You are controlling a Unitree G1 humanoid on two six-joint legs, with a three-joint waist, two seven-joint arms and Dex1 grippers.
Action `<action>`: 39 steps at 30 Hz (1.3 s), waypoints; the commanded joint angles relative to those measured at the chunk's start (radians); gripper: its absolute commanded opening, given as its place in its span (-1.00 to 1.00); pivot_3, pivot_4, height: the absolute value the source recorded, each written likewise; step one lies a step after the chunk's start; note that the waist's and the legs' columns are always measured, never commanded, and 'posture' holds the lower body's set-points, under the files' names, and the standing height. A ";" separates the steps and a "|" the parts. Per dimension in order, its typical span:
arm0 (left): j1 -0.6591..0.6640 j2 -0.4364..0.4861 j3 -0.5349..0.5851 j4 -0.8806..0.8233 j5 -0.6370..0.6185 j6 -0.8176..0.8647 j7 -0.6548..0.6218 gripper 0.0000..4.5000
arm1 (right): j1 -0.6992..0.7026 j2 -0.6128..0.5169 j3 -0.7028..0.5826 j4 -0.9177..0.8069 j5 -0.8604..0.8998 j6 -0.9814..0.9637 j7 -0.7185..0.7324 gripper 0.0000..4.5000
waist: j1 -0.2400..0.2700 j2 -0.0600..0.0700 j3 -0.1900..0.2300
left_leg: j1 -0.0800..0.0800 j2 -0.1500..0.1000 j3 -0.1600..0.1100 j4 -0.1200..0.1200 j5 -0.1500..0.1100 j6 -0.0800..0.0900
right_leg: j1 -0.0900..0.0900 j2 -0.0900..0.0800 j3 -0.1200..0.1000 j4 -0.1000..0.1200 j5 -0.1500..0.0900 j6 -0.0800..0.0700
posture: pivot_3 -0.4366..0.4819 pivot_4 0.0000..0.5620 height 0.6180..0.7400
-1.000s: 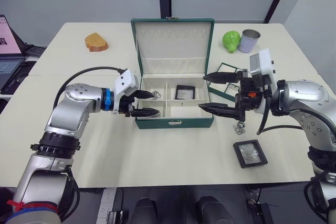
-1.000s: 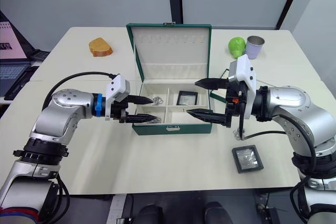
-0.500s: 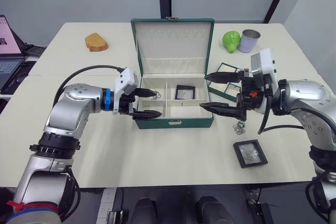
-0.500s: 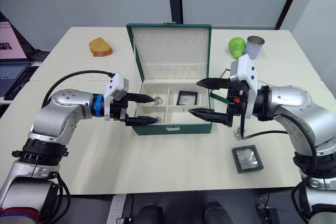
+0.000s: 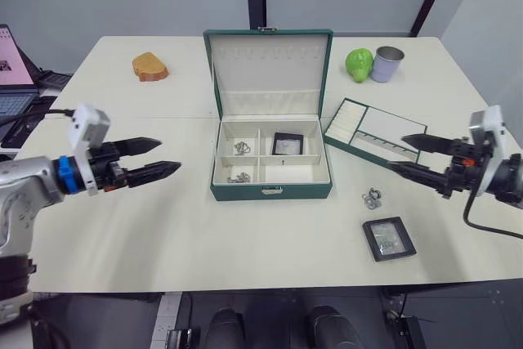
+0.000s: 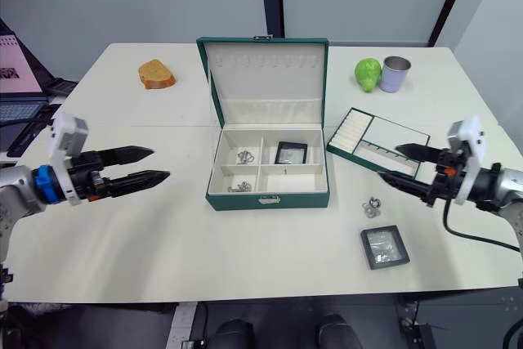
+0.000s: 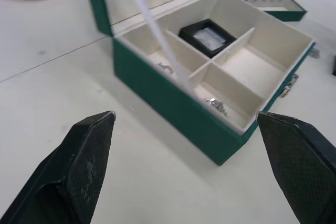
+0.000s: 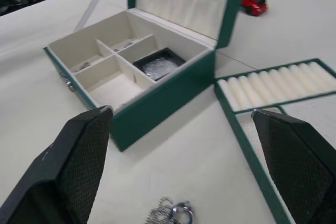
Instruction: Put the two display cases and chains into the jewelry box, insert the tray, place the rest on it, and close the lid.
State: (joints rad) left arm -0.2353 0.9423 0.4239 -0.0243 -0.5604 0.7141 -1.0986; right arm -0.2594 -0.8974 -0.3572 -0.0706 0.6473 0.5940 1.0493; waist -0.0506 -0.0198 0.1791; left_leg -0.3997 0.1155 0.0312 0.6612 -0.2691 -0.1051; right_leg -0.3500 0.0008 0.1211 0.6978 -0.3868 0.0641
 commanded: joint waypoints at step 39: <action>0.224 -0.376 0.076 0.077 0.207 -0.448 0.573 0.99 | 0.094 0.256 -0.080 0.459 -0.232 -0.575 -0.275 1.00 | 0.001 0.000 -0.001 | 0.003 0.000 0.002 0.000 0.000 -0.001 | 0.006 0.000 0.001 0.000 0.000 0.000 | -0.05 -0.47 1.00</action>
State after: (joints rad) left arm -0.0078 0.5504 0.5031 0.0681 -0.3519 0.2776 -0.5255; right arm -0.1655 -0.6366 -0.4190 0.4014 0.4072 0.0349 0.7764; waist -0.0493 -0.0196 0.1784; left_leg -0.3966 0.1154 0.0327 0.6612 -0.2689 -0.1056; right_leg -0.3440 0.0003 0.1218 0.6976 -0.3867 0.0642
